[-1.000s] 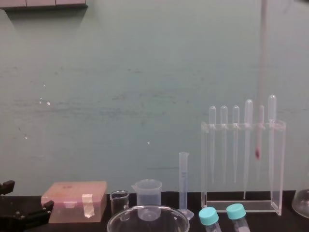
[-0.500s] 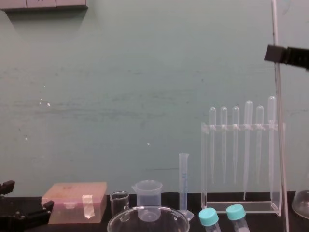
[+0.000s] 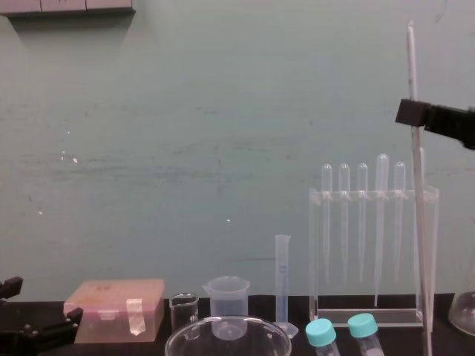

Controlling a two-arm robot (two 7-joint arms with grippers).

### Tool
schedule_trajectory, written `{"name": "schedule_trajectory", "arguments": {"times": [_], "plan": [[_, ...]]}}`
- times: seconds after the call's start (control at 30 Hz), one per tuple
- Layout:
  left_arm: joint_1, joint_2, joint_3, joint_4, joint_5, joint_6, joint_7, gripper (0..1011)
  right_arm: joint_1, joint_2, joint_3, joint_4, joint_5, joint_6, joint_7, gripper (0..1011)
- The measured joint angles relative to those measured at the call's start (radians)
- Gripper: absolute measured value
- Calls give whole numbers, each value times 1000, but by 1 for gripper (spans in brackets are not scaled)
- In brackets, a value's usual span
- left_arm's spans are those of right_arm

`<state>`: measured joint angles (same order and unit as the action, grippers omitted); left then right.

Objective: Hold the thermometer with one hand and immerse one end into the beaker, then reinsert it into the test tube rack.

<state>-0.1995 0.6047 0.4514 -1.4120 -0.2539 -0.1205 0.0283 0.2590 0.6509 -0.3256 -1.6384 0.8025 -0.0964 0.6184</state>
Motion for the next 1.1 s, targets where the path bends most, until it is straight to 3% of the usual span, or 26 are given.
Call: {"name": "schedule_trajectory", "arguments": {"times": [0.57, 1.1], "plan": [[0, 0, 0, 0, 0, 0, 0, 1008, -1, -48, -28, 73, -59, 14, -4, 56], [0, 0, 0, 0, 0, 0, 0, 1008, 12, -69, -35, 106, -86, 21, -2, 55]]}}
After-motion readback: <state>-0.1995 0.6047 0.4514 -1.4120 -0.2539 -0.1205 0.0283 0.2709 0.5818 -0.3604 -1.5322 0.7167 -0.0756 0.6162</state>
